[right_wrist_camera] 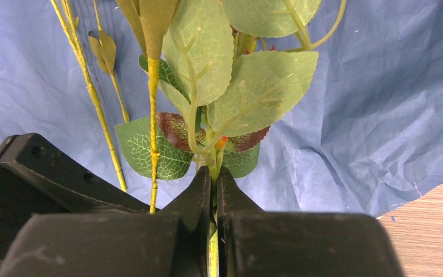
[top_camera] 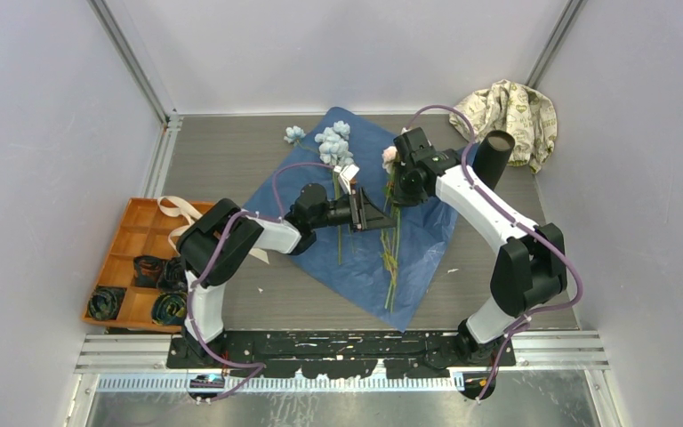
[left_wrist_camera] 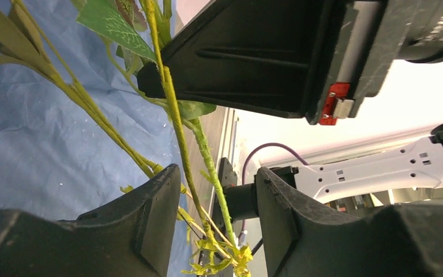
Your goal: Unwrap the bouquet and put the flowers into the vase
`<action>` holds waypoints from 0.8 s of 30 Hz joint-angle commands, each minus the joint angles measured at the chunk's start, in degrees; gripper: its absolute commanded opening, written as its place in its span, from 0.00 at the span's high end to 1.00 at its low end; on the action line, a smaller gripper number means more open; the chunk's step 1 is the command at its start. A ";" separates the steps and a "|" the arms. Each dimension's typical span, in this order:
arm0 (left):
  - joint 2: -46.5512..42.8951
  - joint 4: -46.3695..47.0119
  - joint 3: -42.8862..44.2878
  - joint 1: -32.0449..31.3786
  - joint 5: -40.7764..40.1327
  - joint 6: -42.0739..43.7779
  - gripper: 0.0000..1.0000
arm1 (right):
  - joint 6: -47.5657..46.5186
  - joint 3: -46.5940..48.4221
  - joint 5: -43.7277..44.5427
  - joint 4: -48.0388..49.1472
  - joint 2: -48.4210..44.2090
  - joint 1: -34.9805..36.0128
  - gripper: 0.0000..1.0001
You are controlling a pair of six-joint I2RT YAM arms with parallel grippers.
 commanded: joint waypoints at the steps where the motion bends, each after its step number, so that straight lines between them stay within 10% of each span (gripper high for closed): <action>1: 0.37 -0.77 1.85 -0.59 0.16 4.54 0.49 | 0.92 3.19 -0.69 1.68 -1.80 1.19 0.99; 8: 2.44 -0.30 1.01 -0.69 -0.14 4.62 0.54 | 0.48 7.87 1.68 -1.83 -4.76 2.78 0.99; 15: 1.46 -4.30 0.57 -0.57 -1.90 6.98 0.87 | 0.29 9.62 3.68 -4.08 -8.12 3.30 0.99; 24: -2.42 -19.54 -1.48 1.05 -10.85 14.62 0.99 | -2.50 16.74 10.25 -10.18 -12.80 3.30 0.99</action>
